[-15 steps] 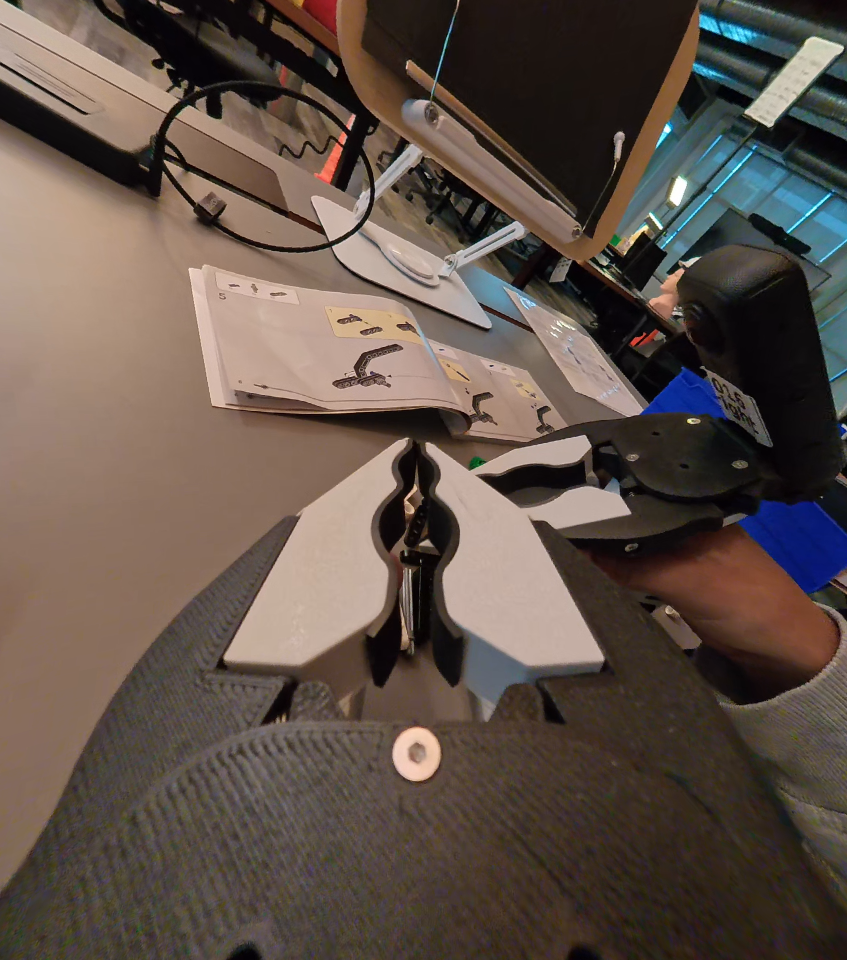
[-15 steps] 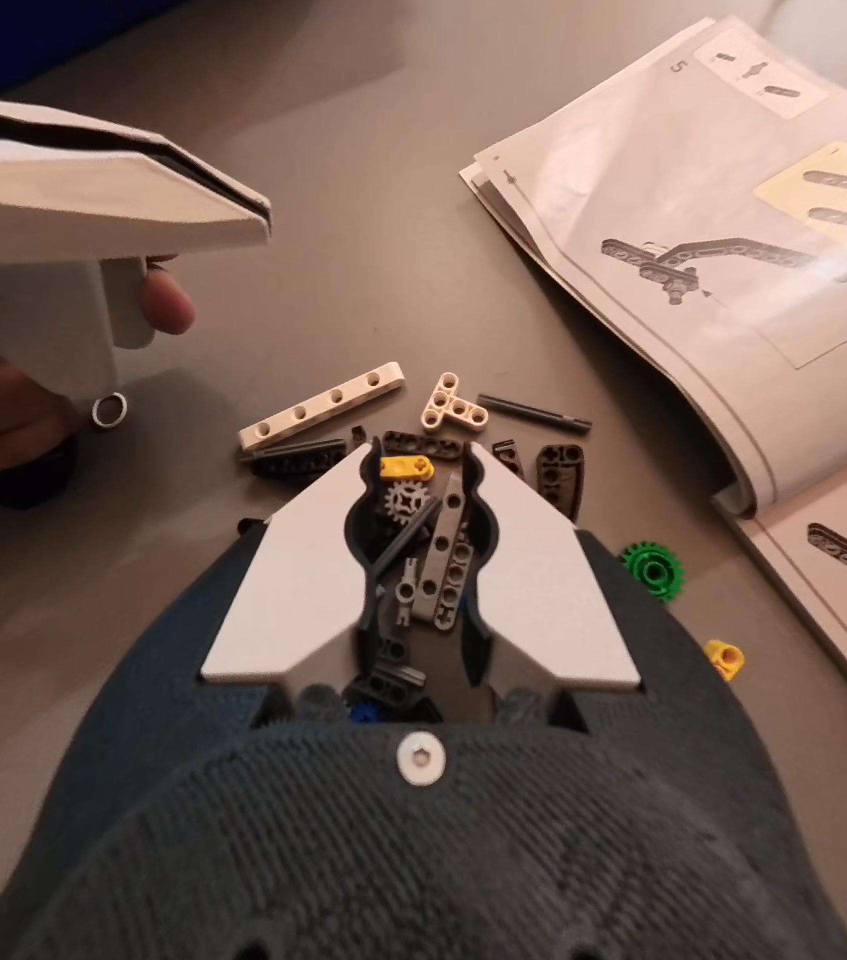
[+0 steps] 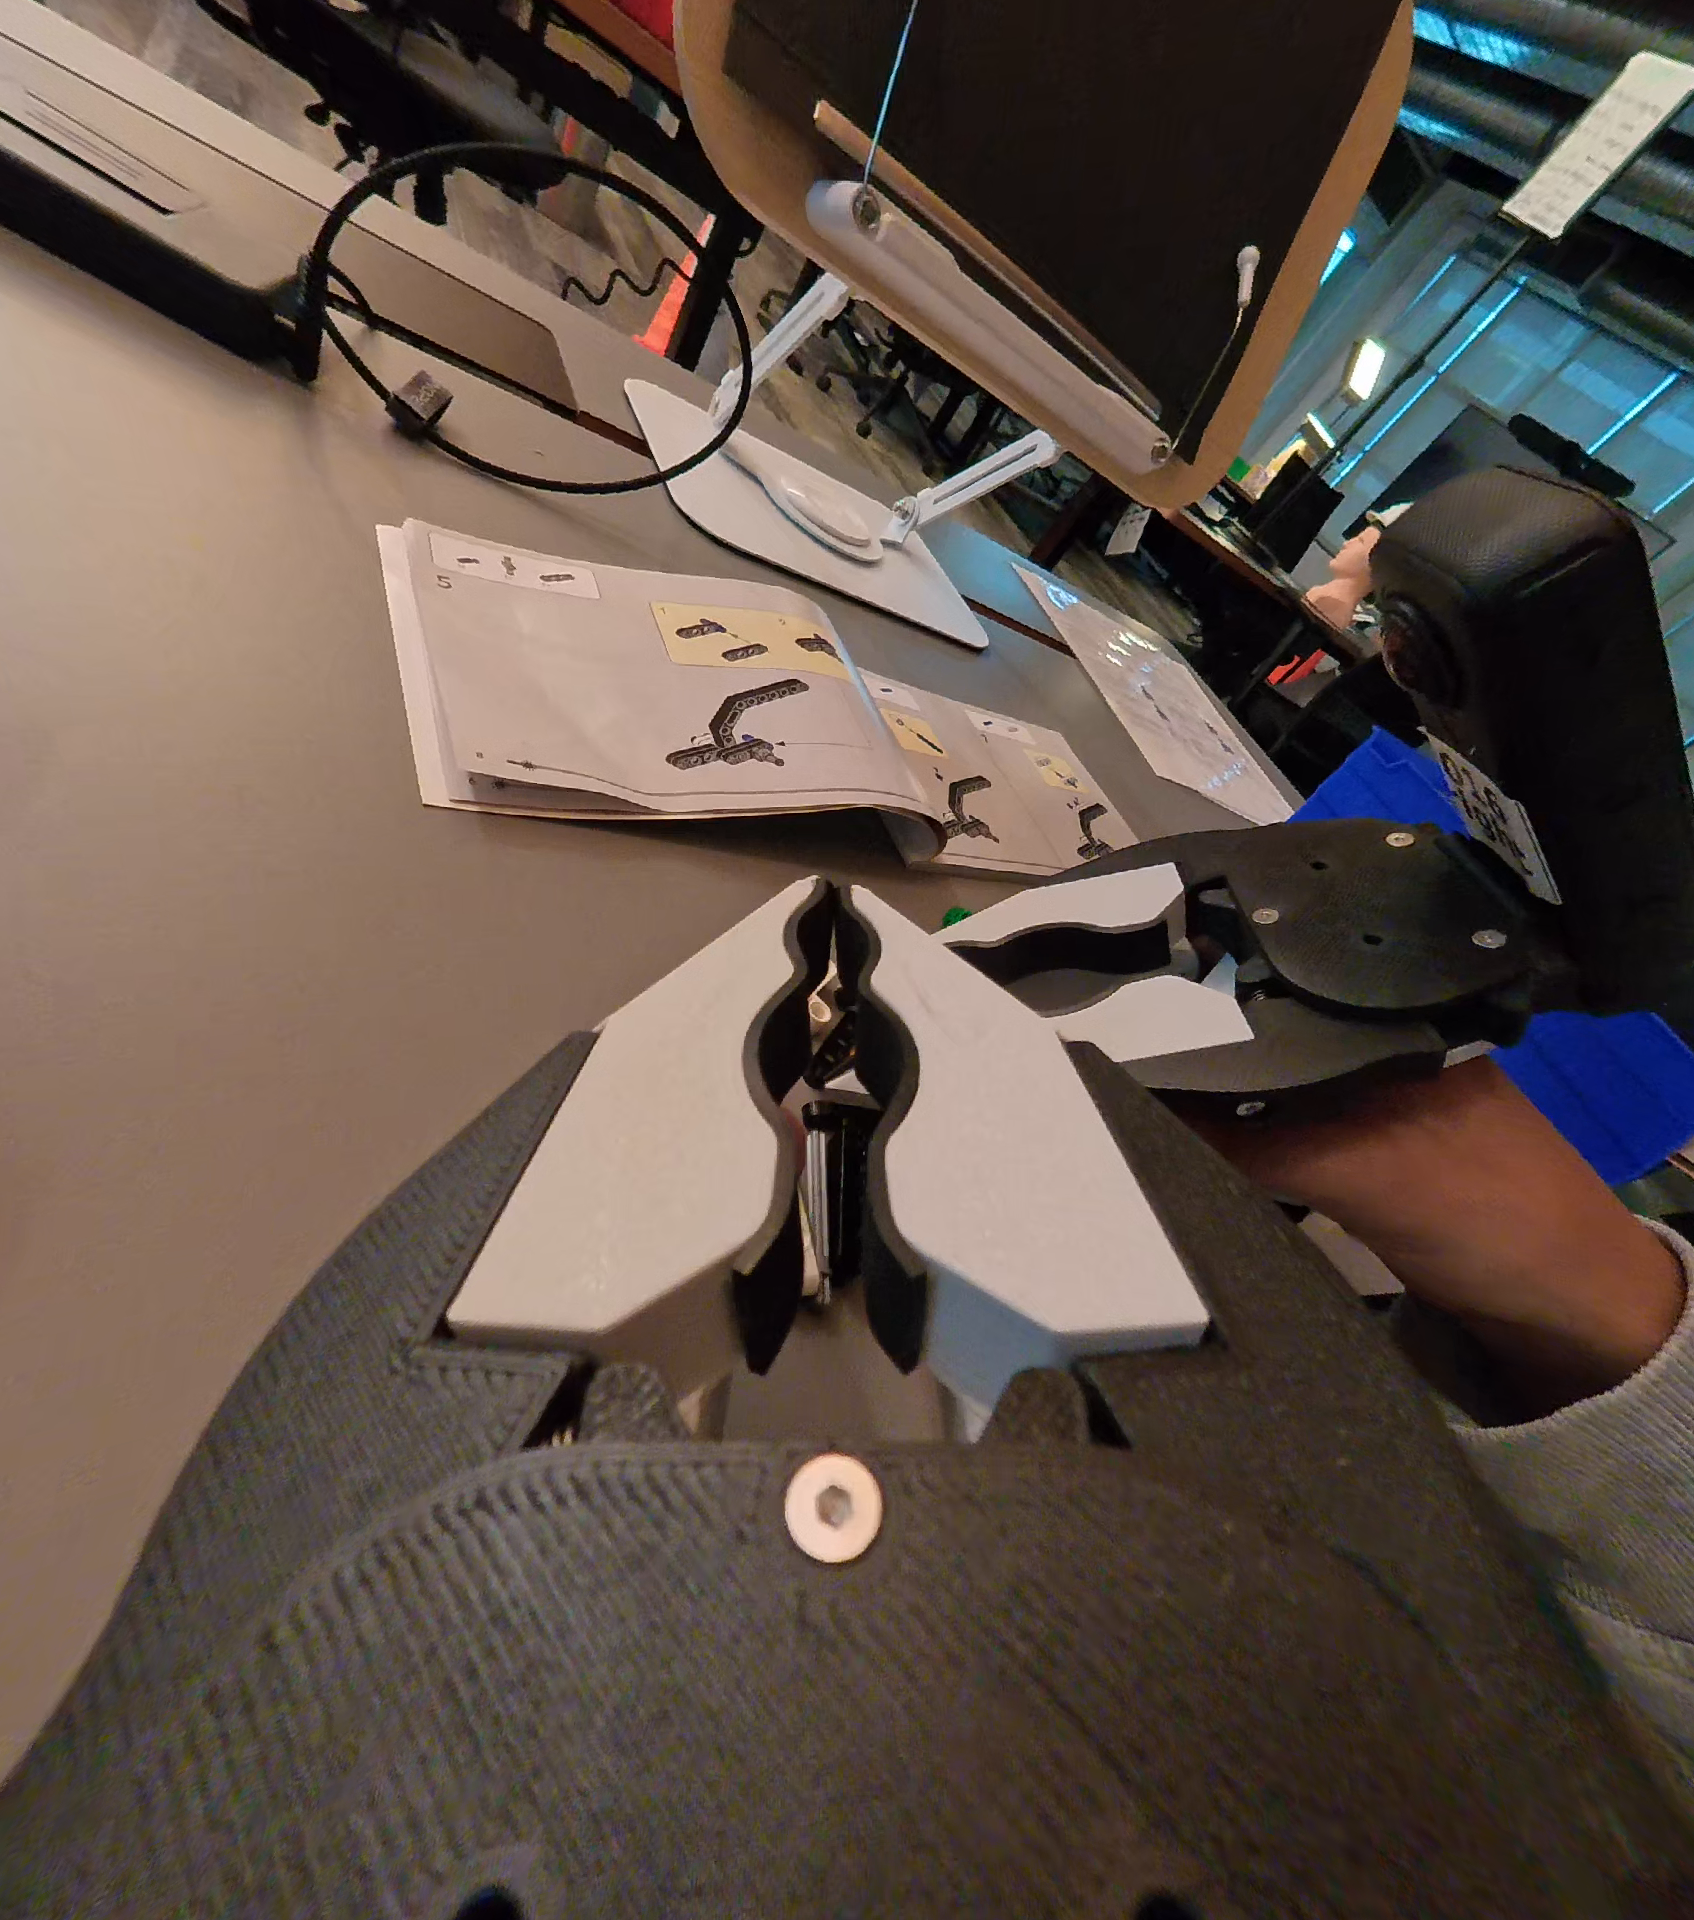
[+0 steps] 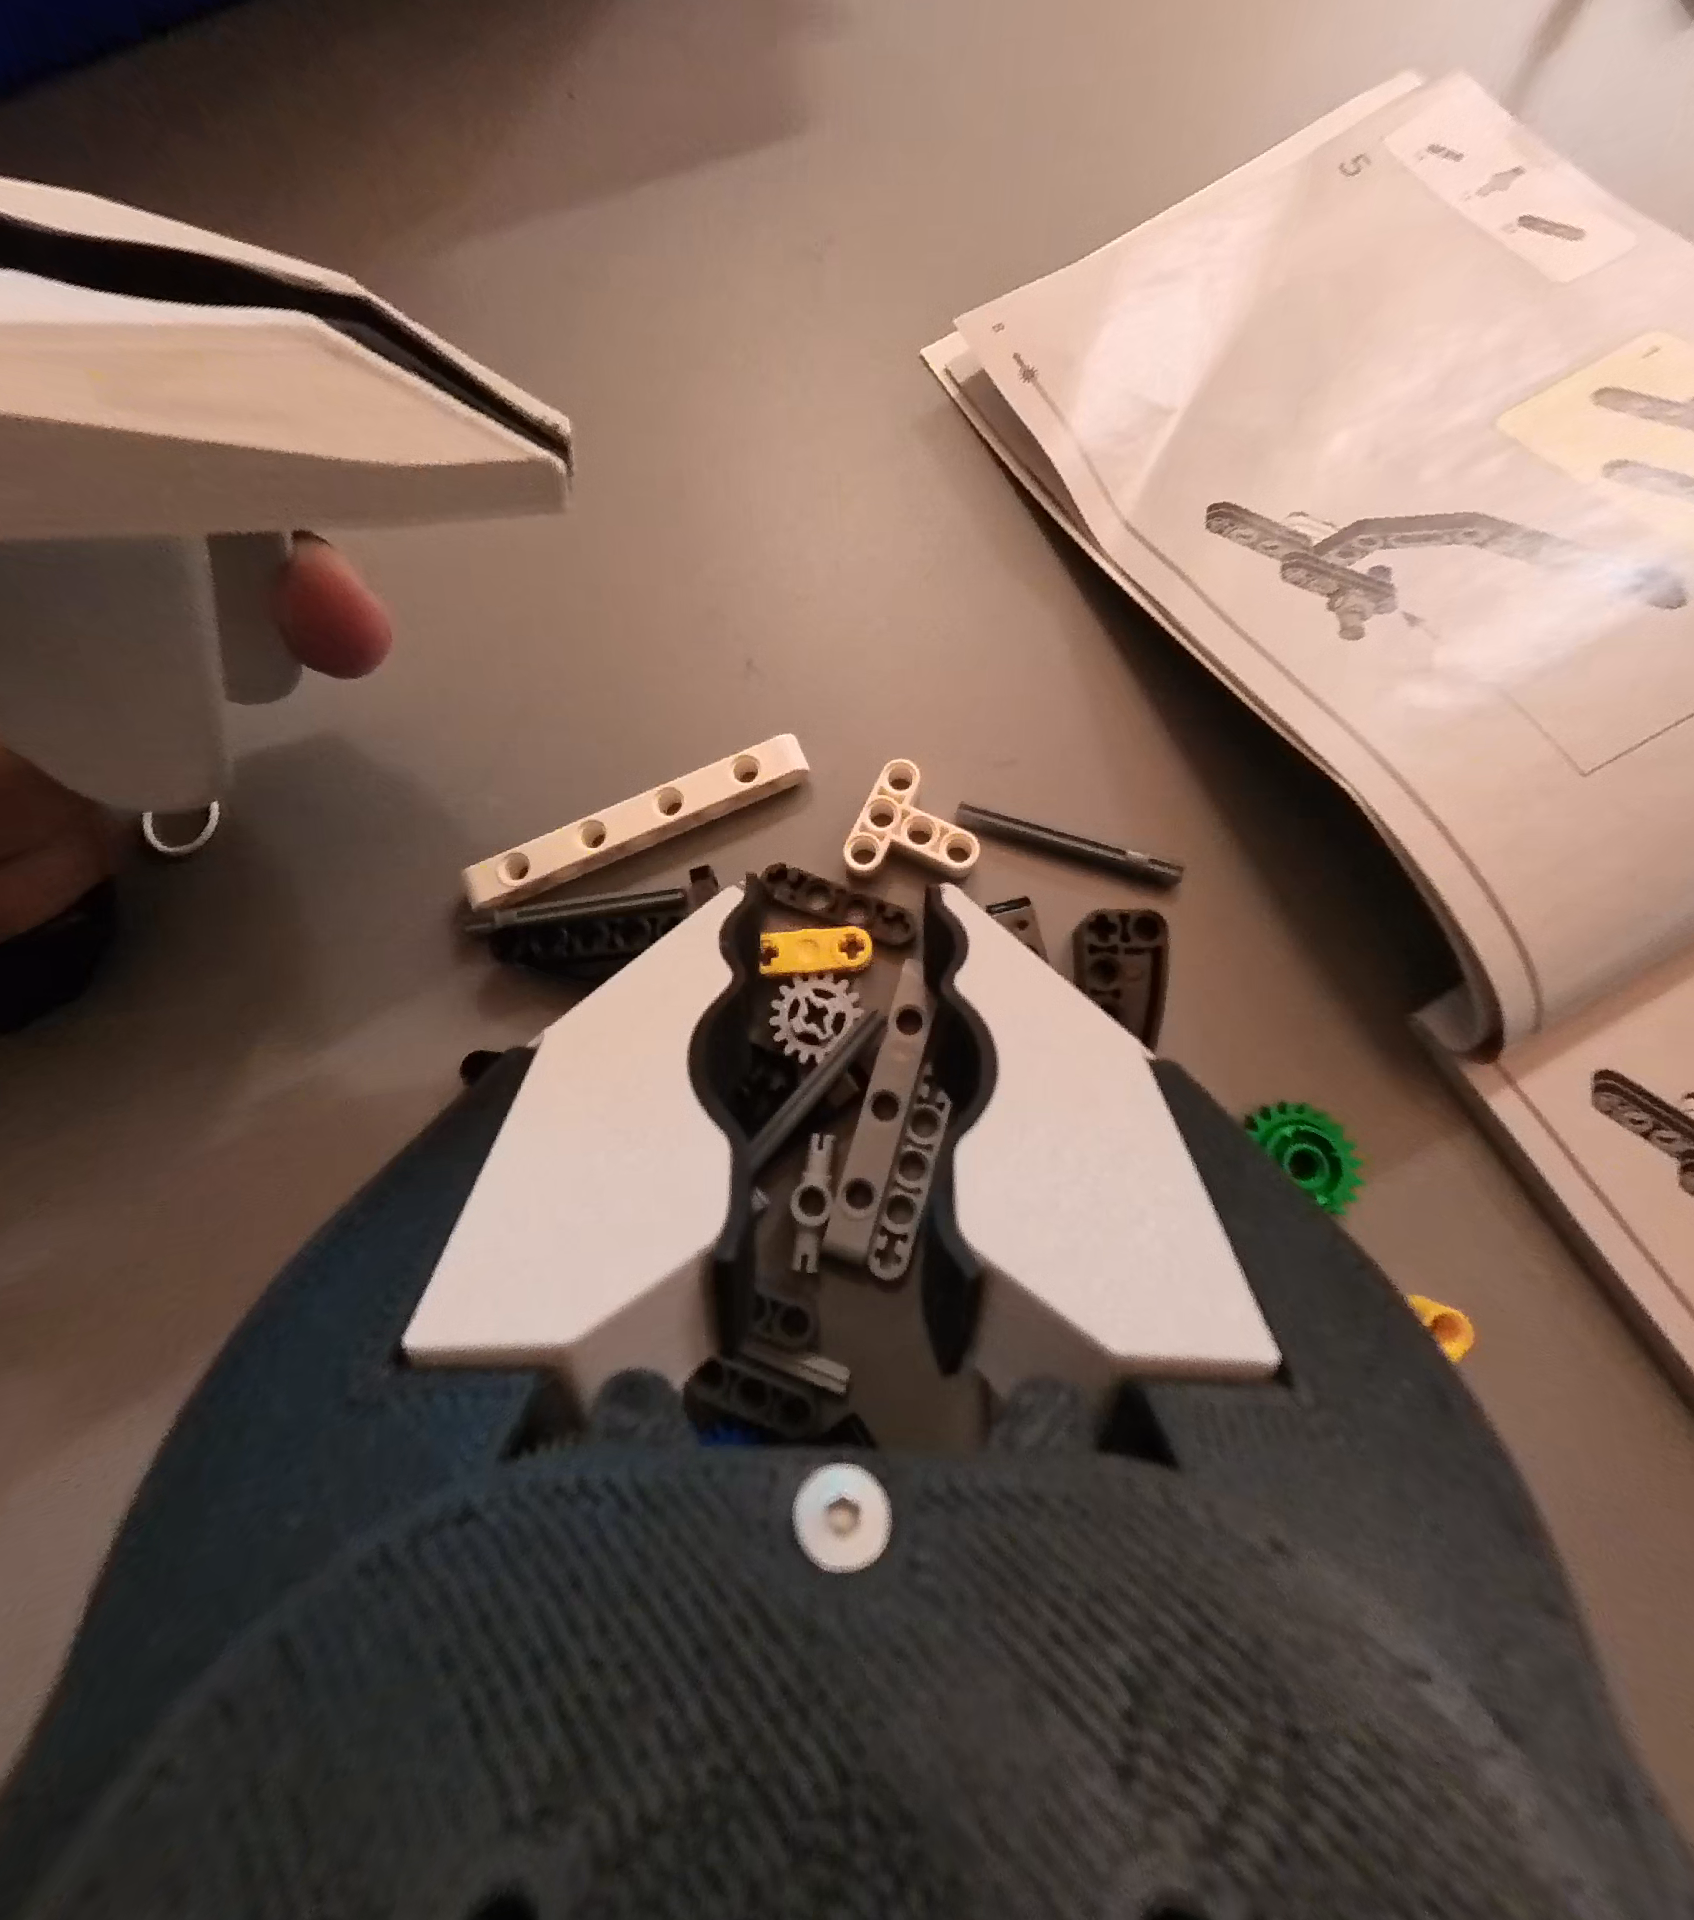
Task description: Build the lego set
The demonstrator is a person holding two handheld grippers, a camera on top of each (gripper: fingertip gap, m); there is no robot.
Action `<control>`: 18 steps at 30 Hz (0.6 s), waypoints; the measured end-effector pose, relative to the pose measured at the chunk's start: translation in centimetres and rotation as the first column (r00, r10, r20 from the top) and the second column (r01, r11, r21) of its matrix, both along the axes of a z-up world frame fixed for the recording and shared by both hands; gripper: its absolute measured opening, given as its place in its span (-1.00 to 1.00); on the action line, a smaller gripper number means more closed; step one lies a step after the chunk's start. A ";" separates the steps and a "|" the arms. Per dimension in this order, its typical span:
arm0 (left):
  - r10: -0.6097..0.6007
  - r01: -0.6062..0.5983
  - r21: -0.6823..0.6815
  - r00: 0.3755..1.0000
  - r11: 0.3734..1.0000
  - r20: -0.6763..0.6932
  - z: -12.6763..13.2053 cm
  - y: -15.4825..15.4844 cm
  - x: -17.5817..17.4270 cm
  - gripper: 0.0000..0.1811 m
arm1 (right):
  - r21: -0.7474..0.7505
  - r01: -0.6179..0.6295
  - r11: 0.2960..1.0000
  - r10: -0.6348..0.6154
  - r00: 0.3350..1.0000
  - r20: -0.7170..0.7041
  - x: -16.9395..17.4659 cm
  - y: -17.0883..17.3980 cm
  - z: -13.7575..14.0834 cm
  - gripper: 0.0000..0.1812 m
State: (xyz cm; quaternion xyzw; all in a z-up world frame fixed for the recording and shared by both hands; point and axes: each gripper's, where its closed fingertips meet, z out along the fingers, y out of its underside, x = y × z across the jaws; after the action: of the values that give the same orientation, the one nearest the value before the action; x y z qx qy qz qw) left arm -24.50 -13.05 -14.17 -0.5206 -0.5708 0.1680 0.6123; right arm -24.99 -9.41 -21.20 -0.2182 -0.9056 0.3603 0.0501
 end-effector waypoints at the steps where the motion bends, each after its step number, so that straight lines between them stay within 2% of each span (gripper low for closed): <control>1: 0.000 0.000 0.000 1.000 1.000 0.000 0.0 0.0 0.0 -1.00 | -0.003 0.000 1.000 0.000 1.000 0.002 0.0 0.0 0.0 -0.68; 18: -0.007 0.007 0.009 1.000 1.000 0.016 -0.2 0.0 0.0 -1.00 | 0.004 0.002 1.000 -0.002 1.000 -0.005 0.0 -0.1 0.0 -0.64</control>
State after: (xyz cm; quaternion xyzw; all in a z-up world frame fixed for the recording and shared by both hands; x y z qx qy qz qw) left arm -24.50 -13.07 -14.39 -0.5211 -0.5746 0.1593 0.6107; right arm -25.03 -9.47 -21.19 -0.2182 -0.9058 0.3592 0.0534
